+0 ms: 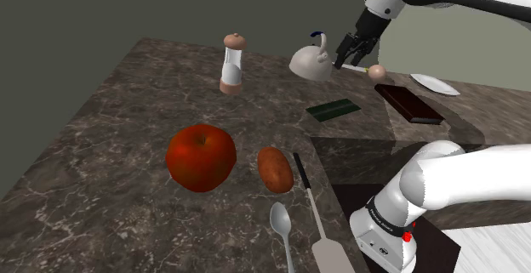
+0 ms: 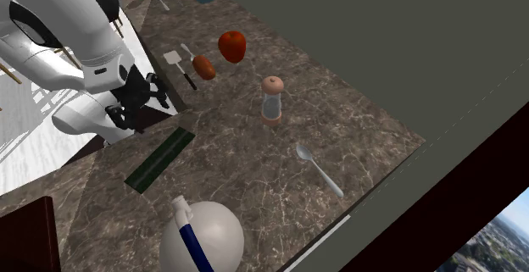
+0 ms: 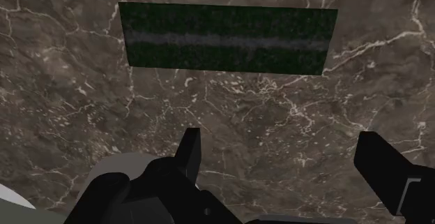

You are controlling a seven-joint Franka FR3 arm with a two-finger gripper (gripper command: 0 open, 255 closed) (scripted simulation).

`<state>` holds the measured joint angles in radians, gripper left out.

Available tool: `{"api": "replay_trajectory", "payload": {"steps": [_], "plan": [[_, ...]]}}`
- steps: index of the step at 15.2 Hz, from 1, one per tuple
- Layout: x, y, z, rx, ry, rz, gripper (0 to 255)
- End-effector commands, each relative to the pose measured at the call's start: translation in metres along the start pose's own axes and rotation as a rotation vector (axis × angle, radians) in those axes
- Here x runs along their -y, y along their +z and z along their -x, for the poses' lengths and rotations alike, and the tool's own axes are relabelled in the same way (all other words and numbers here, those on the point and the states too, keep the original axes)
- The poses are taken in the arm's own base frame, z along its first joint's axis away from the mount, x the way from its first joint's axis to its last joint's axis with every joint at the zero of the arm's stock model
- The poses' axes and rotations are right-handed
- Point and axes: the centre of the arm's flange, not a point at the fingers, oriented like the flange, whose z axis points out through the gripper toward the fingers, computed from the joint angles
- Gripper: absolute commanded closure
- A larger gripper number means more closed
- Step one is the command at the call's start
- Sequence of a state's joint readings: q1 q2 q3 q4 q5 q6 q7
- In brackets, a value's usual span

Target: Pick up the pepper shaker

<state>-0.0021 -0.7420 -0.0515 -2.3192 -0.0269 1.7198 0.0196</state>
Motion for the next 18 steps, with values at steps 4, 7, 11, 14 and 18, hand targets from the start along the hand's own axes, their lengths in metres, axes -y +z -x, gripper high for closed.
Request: {"api": "replay_trajectory", "payload": {"steps": [4,7,11,14,18], "plan": [[0.032,-0.004,-0.029,0.016,-0.016,0.017,0],[0.065,-0.007,-0.057,0.032,-0.033,0.035,0],[0.109,-0.009,-0.094,0.054,-0.055,0.058,0],[0.142,-0.009,-0.121,0.070,-0.071,0.075,0],[0.188,-0.008,-0.157,0.091,-0.093,0.099,0]]}}
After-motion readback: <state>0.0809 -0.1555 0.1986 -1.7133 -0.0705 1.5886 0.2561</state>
